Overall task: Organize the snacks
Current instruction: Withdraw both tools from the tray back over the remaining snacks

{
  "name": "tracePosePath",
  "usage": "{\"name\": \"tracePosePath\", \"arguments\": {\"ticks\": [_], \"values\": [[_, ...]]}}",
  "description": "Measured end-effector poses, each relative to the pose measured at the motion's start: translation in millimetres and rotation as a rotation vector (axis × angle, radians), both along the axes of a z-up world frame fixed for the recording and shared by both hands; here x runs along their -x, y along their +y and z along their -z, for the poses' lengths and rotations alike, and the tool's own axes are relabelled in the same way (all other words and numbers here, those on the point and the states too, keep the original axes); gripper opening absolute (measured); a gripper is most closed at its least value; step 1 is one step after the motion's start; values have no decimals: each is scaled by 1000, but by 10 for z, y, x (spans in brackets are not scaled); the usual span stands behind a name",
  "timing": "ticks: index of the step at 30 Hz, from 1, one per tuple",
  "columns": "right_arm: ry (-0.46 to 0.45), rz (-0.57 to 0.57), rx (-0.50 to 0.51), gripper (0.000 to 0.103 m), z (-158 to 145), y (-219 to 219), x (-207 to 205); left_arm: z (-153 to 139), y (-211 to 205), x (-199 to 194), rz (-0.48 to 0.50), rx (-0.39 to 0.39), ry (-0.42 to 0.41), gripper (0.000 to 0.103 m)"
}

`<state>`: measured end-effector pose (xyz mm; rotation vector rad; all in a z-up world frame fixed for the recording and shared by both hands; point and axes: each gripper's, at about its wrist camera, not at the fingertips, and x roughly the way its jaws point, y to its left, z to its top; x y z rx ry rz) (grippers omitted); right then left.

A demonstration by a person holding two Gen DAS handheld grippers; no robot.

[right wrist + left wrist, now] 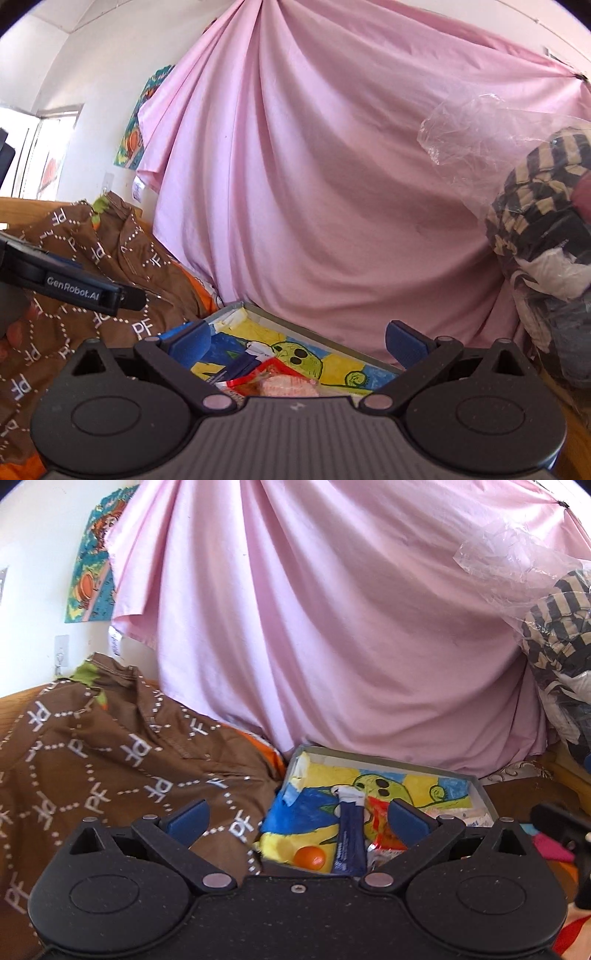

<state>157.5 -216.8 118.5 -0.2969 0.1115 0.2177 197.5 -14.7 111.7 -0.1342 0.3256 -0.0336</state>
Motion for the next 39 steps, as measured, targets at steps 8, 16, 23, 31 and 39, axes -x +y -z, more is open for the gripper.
{"name": "tracePosePath", "arguments": {"ticks": [8,16,23,31,39], "values": [[79,37,-99,103,220,-18,306,209,100,356,19,-21,36,102],[191,75,-158,103,564,-7,531,562,97,593,95,-96,127,102],[291,129,-145,103,836,47,651,755,98,675,135,-125,158,102],[412,164,-125,103,1081,120,627,1001,69,669,178,-154,255,102],[467,151,-104,103,1213,195,564,1178,23,609,196,-189,318,102]]}}
